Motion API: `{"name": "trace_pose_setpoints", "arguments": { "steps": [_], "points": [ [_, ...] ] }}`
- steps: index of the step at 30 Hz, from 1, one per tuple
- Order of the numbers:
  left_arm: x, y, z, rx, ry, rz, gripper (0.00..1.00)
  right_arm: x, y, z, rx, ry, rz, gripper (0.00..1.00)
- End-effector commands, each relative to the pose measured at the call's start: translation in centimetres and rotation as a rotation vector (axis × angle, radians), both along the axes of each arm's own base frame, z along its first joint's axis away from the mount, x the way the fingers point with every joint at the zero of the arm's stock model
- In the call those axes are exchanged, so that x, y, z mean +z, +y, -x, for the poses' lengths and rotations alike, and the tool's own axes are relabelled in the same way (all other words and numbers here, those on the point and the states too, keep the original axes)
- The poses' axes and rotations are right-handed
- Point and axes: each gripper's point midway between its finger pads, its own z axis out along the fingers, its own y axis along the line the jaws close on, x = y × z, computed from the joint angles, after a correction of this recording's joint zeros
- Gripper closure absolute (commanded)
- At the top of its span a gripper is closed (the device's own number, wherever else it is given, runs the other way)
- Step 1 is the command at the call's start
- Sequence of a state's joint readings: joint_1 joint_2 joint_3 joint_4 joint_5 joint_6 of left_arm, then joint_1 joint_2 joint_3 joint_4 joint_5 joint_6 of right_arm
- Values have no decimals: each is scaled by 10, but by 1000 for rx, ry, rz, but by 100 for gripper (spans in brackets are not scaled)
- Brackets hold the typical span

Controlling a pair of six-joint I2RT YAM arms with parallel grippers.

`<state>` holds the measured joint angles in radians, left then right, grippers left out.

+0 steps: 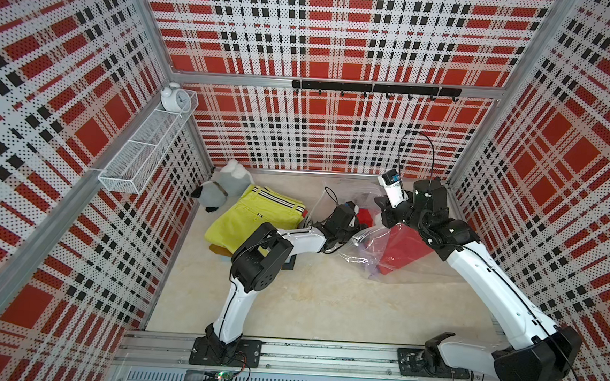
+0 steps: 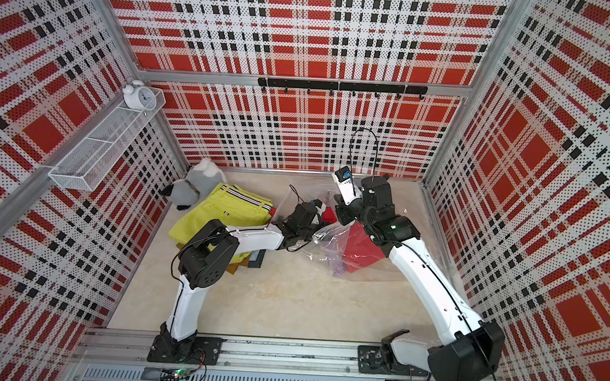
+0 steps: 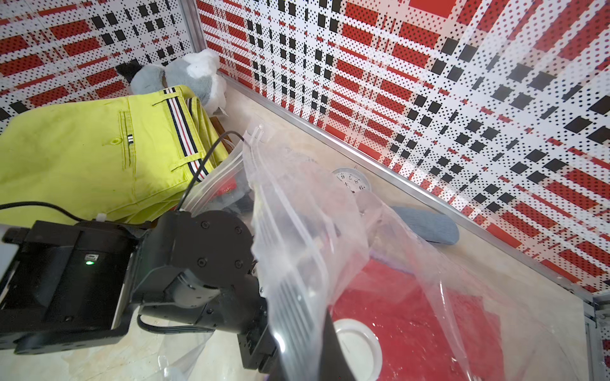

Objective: Take the trousers out of the vacuum bag
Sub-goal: Take out the trousers from the vacuum bag.

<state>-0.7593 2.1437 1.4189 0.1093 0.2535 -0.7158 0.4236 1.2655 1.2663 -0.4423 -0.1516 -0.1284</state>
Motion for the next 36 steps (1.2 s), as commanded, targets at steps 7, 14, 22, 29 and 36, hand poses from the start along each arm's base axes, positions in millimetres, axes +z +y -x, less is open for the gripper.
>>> {"name": "trace_pose_setpoints", "arguments": {
  "steps": [7, 14, 22, 29, 36],
  "points": [
    [-19, -7, -1, -11, 15, -69, 38, 13, 0, 4, 1, -54, -12, 100],
    [-22, -14, -3, -27, 22, -53, 38, 12, -1, 5, -4, -56, -12, 100],
    [-12, -28, -7, -52, 13, 11, 71, 11, -4, 4, -14, -62, -9, 100],
    [12, -24, -15, -38, -28, 40, 95, 8, -7, 2, -34, -64, 1, 100],
    [47, -4, -25, -2, -91, 29, 100, 6, -13, -2, -71, -69, 18, 100]
  ]
}}
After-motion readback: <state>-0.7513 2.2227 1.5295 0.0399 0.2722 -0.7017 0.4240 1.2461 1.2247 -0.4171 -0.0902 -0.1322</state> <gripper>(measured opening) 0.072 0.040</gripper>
